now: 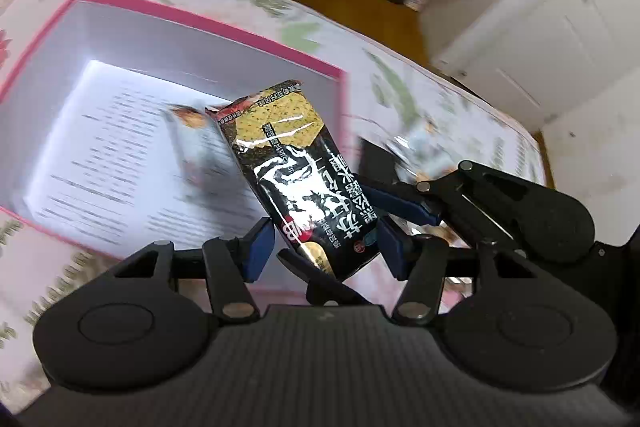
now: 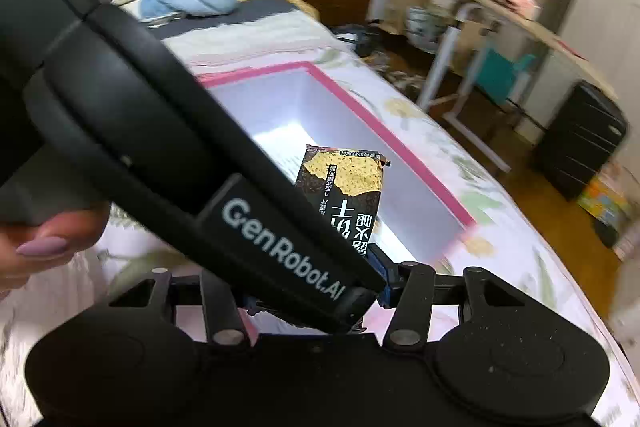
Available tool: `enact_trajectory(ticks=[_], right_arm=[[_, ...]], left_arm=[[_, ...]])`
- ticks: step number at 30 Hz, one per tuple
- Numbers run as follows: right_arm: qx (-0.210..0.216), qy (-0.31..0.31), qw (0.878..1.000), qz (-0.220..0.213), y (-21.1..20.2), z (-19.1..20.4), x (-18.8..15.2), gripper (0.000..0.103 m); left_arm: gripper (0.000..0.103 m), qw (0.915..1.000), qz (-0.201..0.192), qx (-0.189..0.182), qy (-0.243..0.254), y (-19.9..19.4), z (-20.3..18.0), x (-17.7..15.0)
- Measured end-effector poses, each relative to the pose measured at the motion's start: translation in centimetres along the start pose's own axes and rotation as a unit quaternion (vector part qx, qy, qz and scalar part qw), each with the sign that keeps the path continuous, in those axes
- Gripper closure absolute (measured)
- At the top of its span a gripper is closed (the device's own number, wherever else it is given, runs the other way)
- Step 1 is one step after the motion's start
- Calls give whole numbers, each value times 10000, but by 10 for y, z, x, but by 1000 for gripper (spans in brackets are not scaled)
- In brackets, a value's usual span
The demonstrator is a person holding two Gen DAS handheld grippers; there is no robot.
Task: Organize snacks
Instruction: 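Lift the black bar with the left tool over the pink box, then open the left tool to drop the black bar into the box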
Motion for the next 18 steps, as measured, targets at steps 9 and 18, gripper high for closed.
enact_trajectory(ticks=[9, 18], right_arm=[[855, 749, 9935, 18, 57, 9, 24, 46], [1034, 1170, 9872, 318, 73, 5, 16, 39]], left_arm=[[48, 9966, 274, 515, -590, 29, 76, 22], [44, 9926, 387, 955, -647, 53, 97, 19]])
Point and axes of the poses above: each gripper's, at about its wrist camera, not at the fingertips, and y roughly the way its jaws point, z to its left, x to its top, the point moved 7 cm from there along y, roughly the way its jaws point, and after that the axes turned 3 degrees about y, right-handed, at the moved point
